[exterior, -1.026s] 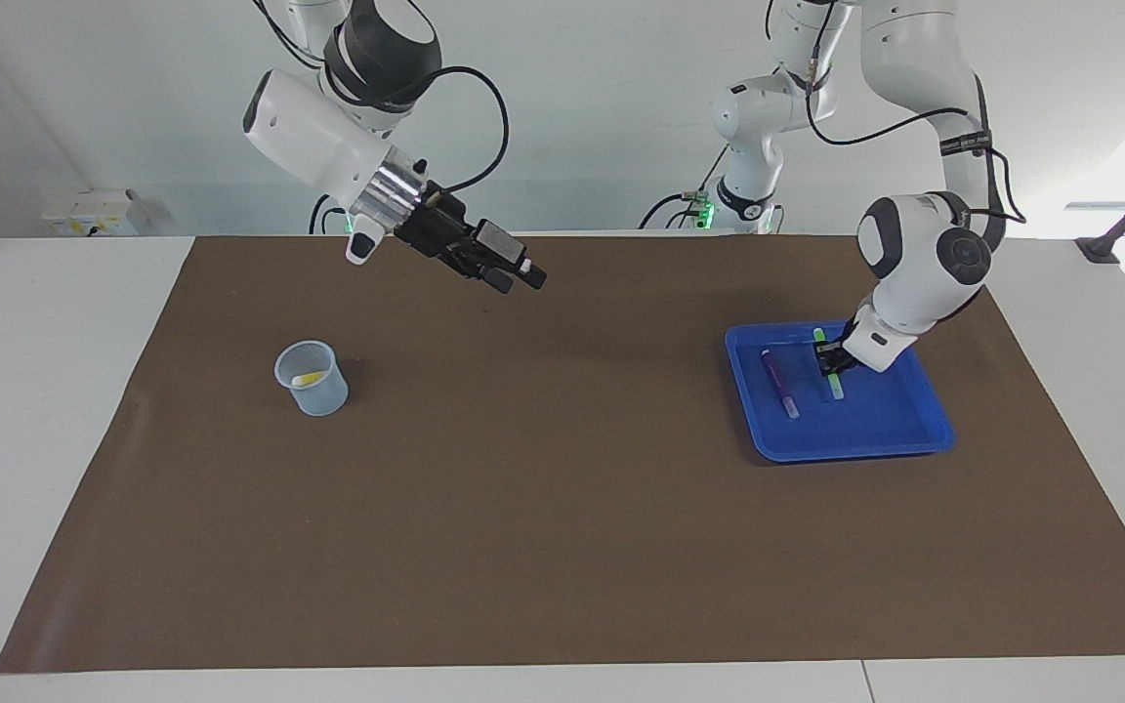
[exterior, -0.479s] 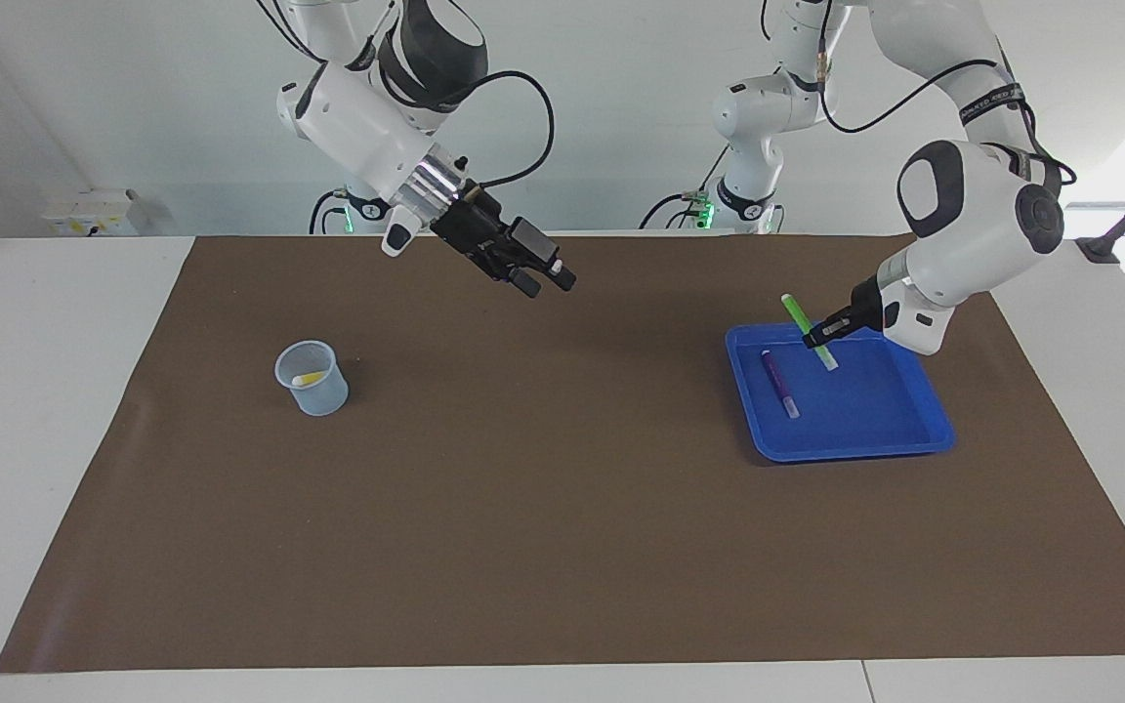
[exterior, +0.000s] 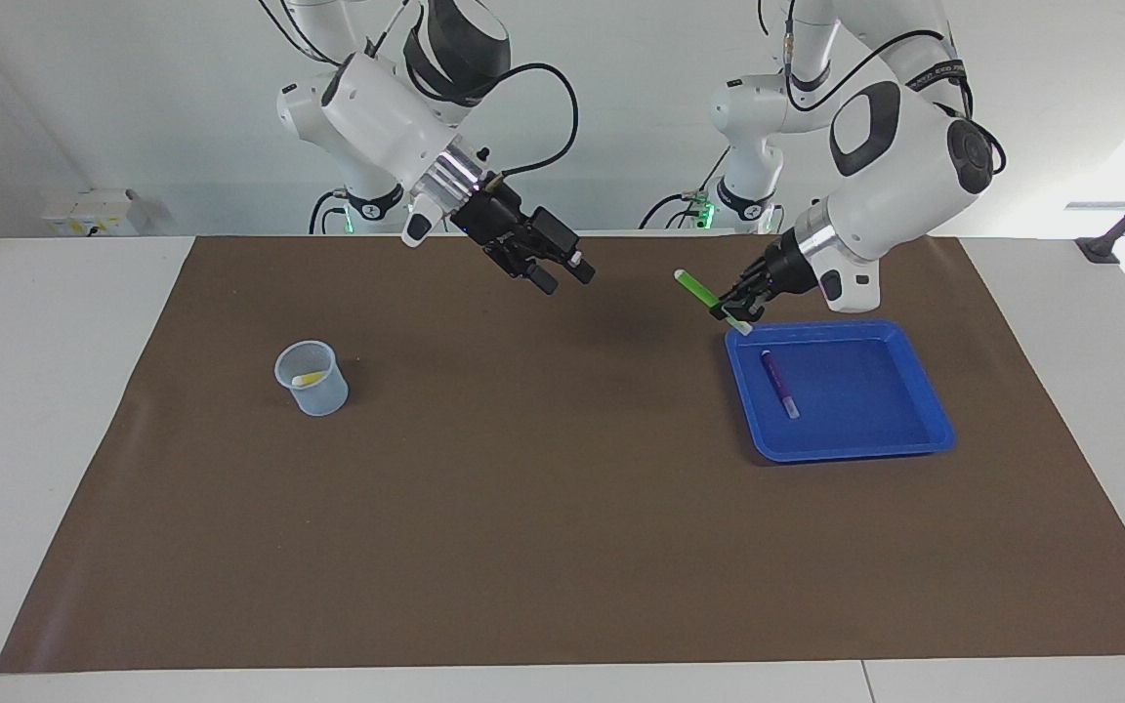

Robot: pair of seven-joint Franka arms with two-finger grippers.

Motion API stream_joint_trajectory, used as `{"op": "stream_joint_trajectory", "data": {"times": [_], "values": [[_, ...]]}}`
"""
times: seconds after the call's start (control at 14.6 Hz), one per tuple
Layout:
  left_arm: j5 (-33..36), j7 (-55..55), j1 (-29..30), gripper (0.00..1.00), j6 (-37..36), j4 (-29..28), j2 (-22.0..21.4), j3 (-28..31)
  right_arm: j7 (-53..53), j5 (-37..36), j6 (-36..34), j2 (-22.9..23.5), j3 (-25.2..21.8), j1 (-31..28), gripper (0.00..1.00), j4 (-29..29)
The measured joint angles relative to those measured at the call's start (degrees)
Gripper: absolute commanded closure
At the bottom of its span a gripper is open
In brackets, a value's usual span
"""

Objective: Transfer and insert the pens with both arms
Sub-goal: 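Lift the green pen with the left gripper toward the right gripper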

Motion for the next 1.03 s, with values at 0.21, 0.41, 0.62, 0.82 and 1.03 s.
{"op": "stream_joint_trajectory", "data": {"times": [0.21,0.41,0.62,0.82,1.03], "values": [[-4.86,-9.54,-0.14,1.0,2.63,-0.02,-0.67,-1.67,0.01,0.0,3.96,0.22,0.0,2.29,0.0,-0.51],[-7.75,-16.13,-0.21,1.0,5.89,-0.13,-0.76,-3.28,0.0,0.0,6.88,0.91,0.03,4.6,0.0,-0.58],[-8.71,-20.24,-1.17,1.0,8.29,-0.34,-0.78,-4.22,-0.14,-0.01,8.2,1.47,0.05,6.3,0.0,-0.57],[-8.83,-21.71,-2.11,1.0,9.91,-0.72,-0.79,-4.33,-1.91,-0.61,8.2,1.49,0.07,7.11,0.0,-0.38],[-8.96,-21.89,-2.12,1.0,10.16,-0.81,-0.79,-4.33,-2.83,-4.41,5.99,1.82,-0.04,6.87,0.14,1.14]]}}
